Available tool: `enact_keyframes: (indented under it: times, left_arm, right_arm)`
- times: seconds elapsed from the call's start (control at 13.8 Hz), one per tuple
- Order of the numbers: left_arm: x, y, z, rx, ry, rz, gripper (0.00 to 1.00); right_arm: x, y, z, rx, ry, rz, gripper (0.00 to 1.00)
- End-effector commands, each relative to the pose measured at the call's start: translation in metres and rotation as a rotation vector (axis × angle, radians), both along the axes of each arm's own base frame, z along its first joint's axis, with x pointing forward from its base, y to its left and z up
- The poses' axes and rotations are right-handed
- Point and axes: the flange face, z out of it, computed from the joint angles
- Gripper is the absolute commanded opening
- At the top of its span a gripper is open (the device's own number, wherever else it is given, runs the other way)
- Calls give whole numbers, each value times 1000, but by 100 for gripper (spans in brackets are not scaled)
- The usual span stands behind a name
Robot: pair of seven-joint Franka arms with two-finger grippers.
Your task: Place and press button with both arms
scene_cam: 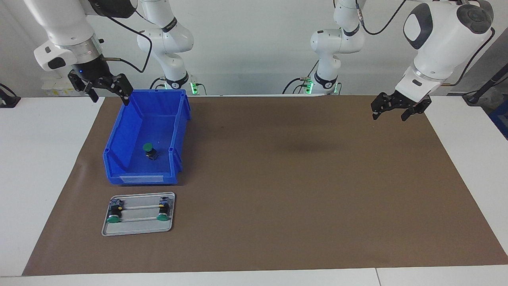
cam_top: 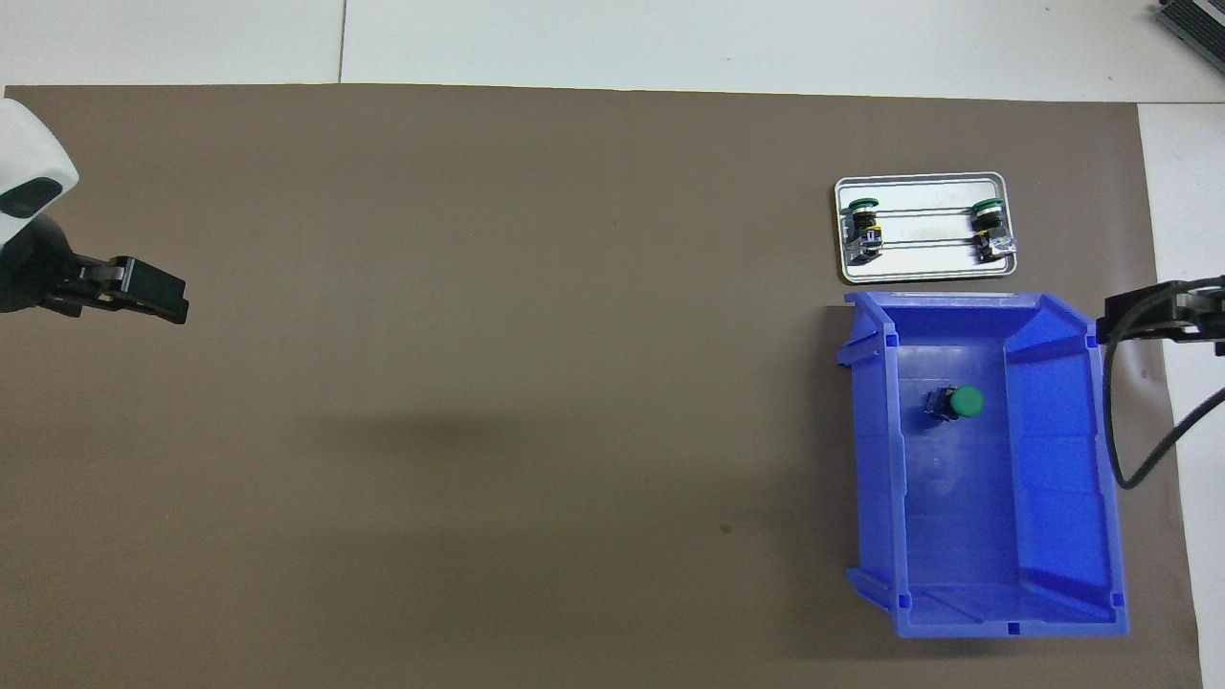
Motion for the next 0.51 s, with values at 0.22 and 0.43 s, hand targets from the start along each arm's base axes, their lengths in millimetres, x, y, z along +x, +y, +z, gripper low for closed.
enact_keyframes:
  times: [0.22,0.43]
  left_arm:
    - [-7,3,-1,10,-13,-2,100]
    - [-7,4,0,12,-14,-3,100]
  right_arm:
    - [-7,7,0,19,27,9,100]
    - [-7,3,1,19,27,3,100]
